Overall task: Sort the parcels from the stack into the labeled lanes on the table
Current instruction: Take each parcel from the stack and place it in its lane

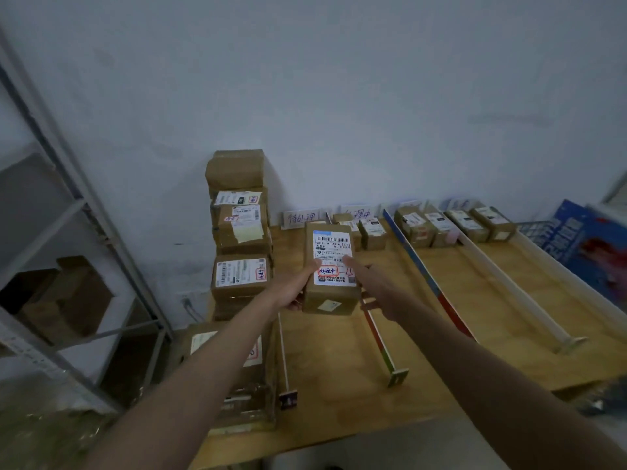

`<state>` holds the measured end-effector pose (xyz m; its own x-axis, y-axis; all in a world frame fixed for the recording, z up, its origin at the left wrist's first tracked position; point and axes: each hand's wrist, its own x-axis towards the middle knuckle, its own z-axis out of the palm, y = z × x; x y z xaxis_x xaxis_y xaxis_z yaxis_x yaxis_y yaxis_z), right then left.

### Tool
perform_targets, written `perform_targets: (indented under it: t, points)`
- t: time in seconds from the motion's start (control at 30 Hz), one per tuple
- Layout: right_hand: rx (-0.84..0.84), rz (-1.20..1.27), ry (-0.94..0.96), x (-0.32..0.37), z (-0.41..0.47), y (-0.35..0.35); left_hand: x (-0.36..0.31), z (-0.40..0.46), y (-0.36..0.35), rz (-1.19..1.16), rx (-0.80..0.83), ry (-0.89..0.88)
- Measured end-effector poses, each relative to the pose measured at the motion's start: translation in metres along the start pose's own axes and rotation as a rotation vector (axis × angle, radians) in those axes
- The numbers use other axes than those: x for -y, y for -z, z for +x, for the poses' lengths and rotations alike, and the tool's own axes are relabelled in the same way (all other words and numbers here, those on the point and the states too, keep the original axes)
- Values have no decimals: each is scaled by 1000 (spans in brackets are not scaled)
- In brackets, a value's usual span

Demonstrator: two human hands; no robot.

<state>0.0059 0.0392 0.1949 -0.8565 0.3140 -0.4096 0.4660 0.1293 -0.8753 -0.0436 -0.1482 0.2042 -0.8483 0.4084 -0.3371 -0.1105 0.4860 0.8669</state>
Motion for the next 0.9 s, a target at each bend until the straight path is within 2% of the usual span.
perform_targets:
  t: [0.27, 0.6, 0.73, 0.8, 0.9]
  points:
    - [-4, 116, -83, -40, -7, 26, 0, 17, -38, 58, 109, 68]
    - [-1, 140, -45, -59, 0, 93, -21, 52, -96, 117, 201, 96]
    - [8, 188, -59, -77, 18, 137, -30, 78, -128, 111, 137, 95]
    - [0, 197, -65, -86, 29, 161, -31, 93, -145, 244, 62, 64]
    - [-12, 173, -93, -101, 49, 196, -32, 115, -168, 577, -63, -24]
